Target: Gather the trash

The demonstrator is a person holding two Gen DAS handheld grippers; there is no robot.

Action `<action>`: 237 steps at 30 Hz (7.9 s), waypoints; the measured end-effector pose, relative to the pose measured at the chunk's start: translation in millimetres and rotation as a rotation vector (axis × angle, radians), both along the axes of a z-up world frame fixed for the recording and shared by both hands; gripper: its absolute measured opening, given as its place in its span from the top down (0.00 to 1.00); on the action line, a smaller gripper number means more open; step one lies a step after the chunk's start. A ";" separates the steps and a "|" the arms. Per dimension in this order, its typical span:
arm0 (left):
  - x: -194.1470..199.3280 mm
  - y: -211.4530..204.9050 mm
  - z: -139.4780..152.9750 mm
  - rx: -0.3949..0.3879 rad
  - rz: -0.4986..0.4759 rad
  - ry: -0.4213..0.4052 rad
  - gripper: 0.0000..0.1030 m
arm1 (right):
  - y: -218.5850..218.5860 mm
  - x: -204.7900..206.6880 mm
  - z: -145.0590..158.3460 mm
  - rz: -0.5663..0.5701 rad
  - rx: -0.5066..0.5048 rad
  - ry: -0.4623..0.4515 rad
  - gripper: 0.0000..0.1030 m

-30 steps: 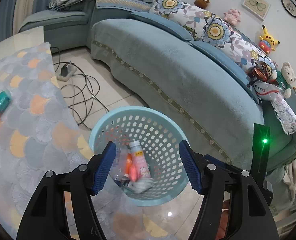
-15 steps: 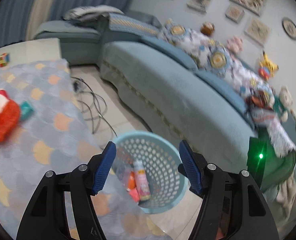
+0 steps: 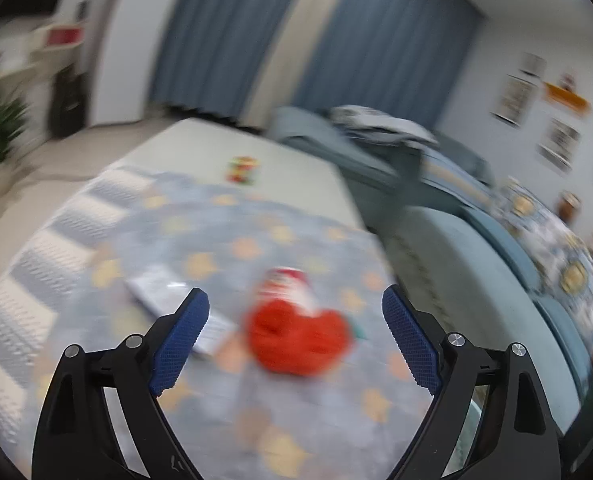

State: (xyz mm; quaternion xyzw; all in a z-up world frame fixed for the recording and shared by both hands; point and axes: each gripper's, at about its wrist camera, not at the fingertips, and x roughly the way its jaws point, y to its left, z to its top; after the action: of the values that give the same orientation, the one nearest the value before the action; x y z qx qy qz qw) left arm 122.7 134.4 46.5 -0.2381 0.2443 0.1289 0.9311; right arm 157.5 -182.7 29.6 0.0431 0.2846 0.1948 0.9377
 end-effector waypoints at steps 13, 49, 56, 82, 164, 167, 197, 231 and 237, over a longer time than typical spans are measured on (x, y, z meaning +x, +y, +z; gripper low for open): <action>54.8 123.0 -103.5 -0.288 0.200 0.231 0.16 | 157.3 58.8 -61.8 0.205 -0.112 0.090 0.23; 25.3 22.9 -81.7 -0.010 -0.149 0.214 0.50 | 78.4 31.2 -30.5 0.178 0.007 0.112 0.80; 19.9 -72.0 -18.8 0.034 -0.318 0.082 0.50 | -21.2 -5.2 14.9 0.005 -0.020 0.016 0.80; 59.2 -311.6 -96.6 0.072 -0.705 0.165 0.49 | -239.6 -13.2 -77.4 -0.518 0.077 0.316 0.73; 215.5 4.7 -156.8 -0.004 -0.276 0.252 0.36 | 102.8 163.4 -119.2 -0.052 -0.003 0.310 0.64; 204.5 -0.8 -151.4 0.003 -0.290 0.224 0.37 | 94.4 153.8 -112.3 -0.039 0.021 0.270 0.64; 97.6 -286.5 -26.1 0.101 -0.743 0.066 0.36 | -206.2 4.2 -47.8 -0.411 -0.015 0.265 0.63; -51.5 -267.0 5.2 0.161 -0.733 0.017 0.23 | -187.7 -114.2 17.6 -0.430 0.044 0.199 0.34; -94.9 -242.7 0.7 0.202 -0.537 -0.023 0.18 | -154.1 -152.7 21.6 -0.448 -0.068 0.112 0.23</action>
State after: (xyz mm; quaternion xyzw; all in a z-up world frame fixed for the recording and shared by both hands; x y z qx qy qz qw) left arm 27.8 -108.3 47.2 -0.0724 0.2739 -0.1013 0.9537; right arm 4.8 -336.9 51.2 0.0842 0.3257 -0.0306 0.9412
